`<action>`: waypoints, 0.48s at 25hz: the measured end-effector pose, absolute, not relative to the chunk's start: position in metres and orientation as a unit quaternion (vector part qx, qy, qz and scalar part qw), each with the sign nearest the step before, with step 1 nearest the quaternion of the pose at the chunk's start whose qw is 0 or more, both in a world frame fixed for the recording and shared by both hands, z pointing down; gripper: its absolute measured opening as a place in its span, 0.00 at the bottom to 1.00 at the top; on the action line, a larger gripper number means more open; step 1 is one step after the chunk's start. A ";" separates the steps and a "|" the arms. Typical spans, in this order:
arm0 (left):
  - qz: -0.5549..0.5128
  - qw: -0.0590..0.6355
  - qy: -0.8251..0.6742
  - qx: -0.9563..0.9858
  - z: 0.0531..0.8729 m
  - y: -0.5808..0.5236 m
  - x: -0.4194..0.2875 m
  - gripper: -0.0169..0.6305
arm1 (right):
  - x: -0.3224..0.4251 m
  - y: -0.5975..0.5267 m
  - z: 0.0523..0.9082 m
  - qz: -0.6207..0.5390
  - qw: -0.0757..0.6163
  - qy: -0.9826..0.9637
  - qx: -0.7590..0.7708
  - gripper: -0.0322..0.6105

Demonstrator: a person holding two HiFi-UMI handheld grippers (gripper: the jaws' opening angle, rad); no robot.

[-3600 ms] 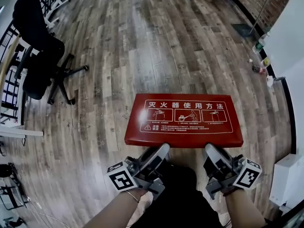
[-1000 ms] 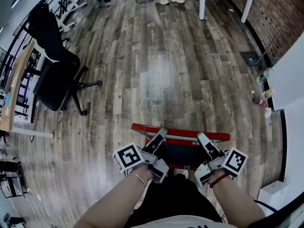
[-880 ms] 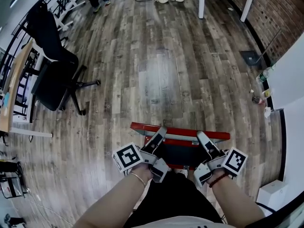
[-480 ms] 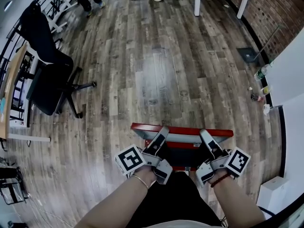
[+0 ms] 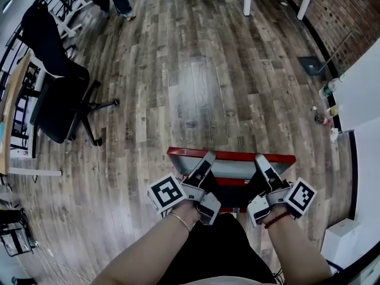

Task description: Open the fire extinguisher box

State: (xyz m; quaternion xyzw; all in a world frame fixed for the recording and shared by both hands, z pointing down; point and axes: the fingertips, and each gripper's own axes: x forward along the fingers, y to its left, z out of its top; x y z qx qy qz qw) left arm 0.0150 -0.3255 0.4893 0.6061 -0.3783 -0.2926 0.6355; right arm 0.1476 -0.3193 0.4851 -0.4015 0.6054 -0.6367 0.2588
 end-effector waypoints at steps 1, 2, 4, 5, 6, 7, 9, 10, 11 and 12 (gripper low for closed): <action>-0.288 0.636 -0.384 0.604 0.492 -0.326 0.014 0.14 | 0.148 -0.321 0.487 -0.638 0.260 0.602 -0.403 0.10; -0.285 0.637 -0.389 0.602 0.495 -0.327 0.014 0.14 | 0.149 -0.323 0.488 -0.640 0.261 0.599 -0.405 0.10; -0.288 0.638 -0.393 0.596 0.497 -0.331 0.013 0.14 | 0.148 -0.326 0.490 -0.641 0.263 0.593 -0.410 0.10; -0.290 0.639 -0.394 0.593 0.498 -0.332 0.012 0.14 | 0.148 -0.328 0.490 -0.642 0.264 0.590 -0.412 0.10; -0.293 0.639 -0.393 0.592 0.498 -0.335 0.012 0.14 | 0.147 -0.329 0.491 -0.642 0.265 0.588 -0.413 0.10; -0.296 0.639 -0.391 0.592 0.497 -0.337 0.013 0.14 | 0.147 -0.331 0.492 -0.642 0.266 0.588 -0.415 0.10; -0.290 0.641 -0.397 0.589 0.502 -0.341 0.012 0.14 | 0.147 -0.336 0.494 -0.640 0.268 0.588 -0.415 0.10; -0.286 0.643 -0.402 0.586 0.505 -0.343 0.012 0.14 | 0.147 -0.339 0.494 -0.640 0.269 0.589 -0.414 0.10; -0.289 0.644 -0.402 0.584 0.506 -0.345 0.012 0.14 | 0.148 -0.341 0.495 -0.639 0.270 0.589 -0.414 0.10; -0.299 0.644 -0.396 0.583 0.505 -0.348 0.014 0.14 | 0.148 -0.343 0.497 -0.639 0.272 0.589 -0.413 0.10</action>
